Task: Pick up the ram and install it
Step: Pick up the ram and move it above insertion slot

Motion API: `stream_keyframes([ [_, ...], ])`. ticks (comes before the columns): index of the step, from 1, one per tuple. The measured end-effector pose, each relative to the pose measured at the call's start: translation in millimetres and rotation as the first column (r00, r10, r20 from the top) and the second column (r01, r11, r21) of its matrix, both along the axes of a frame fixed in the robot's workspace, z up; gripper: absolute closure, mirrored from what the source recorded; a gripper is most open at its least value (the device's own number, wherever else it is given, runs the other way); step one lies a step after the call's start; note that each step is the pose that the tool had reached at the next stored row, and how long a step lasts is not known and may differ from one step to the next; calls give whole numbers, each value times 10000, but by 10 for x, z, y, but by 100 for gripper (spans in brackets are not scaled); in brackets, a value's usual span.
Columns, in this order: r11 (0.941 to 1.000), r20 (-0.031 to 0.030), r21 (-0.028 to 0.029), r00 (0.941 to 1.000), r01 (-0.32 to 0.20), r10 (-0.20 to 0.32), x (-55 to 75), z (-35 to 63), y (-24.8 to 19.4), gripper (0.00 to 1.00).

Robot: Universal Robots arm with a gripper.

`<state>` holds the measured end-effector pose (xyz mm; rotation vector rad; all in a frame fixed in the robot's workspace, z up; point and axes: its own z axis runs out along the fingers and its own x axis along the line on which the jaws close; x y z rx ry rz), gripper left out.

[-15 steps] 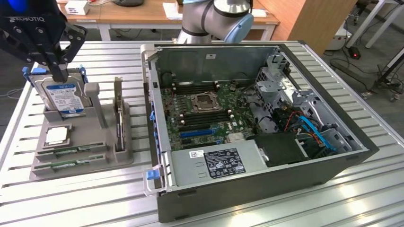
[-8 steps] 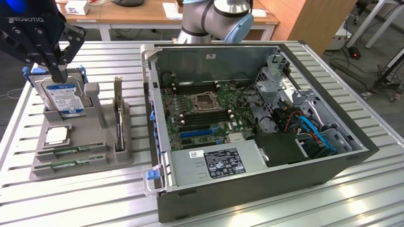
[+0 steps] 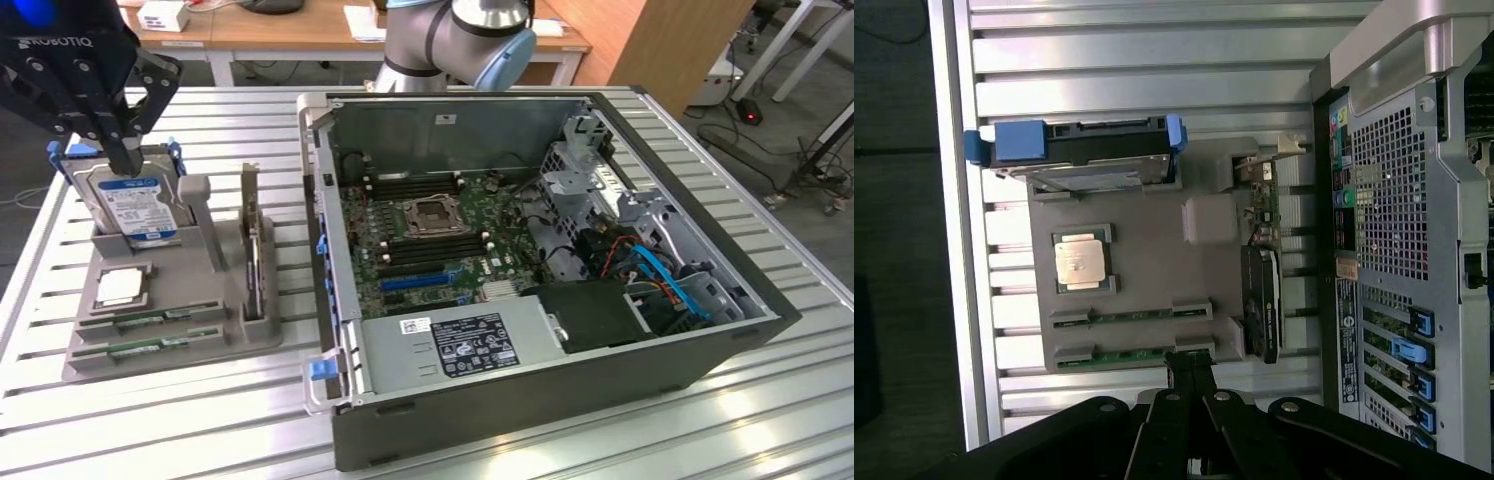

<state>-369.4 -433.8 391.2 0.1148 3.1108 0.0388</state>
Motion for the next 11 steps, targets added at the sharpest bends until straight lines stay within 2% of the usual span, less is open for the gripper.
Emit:
stream_keyframes([
  [11, 10000, 0, 0, 10000, -99, 99, 0, 0, 0, 91],
])
